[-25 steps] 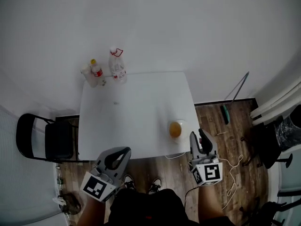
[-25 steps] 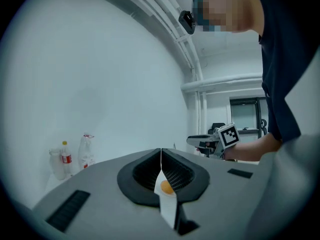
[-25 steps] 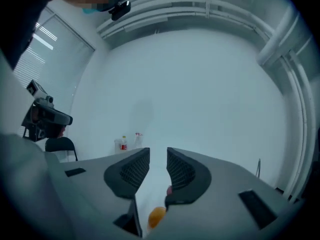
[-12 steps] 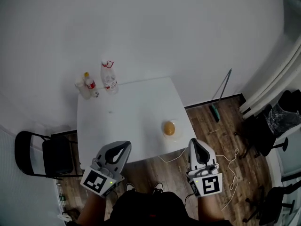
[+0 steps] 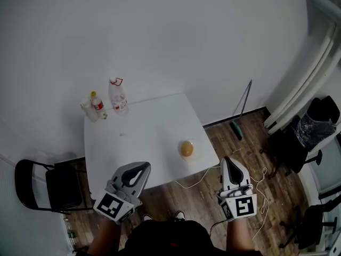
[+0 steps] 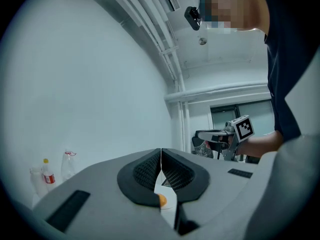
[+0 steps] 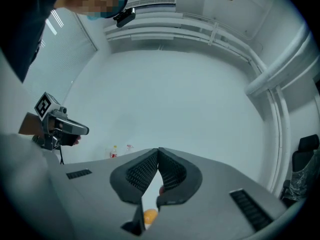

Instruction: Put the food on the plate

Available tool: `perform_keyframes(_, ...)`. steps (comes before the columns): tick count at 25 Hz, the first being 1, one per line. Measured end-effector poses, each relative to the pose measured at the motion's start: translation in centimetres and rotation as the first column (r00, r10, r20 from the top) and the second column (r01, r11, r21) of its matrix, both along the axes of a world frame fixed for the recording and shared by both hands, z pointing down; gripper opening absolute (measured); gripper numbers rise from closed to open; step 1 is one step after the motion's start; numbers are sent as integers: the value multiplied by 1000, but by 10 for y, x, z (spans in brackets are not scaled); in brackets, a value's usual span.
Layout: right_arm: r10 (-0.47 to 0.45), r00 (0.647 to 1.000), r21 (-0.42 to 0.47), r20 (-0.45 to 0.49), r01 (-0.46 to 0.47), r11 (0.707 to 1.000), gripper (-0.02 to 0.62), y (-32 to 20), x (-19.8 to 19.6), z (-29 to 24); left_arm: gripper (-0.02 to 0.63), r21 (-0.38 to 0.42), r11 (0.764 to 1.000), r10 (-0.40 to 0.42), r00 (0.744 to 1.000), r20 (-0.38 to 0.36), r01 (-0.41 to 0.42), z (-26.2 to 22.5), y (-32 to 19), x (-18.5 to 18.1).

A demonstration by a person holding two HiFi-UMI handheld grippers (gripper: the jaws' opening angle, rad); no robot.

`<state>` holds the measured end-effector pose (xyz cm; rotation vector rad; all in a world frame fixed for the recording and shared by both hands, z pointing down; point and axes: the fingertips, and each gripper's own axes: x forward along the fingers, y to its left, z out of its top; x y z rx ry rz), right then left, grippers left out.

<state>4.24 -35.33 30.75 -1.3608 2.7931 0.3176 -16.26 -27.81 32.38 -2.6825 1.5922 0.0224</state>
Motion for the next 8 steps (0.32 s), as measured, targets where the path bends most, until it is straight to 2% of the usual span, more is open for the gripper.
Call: perform_keyframes(8,-4,999,-13,-40,4,1000,23,-2,-1,12,23,-20,1000,-6,1000,-15,6,7,-1,-2)
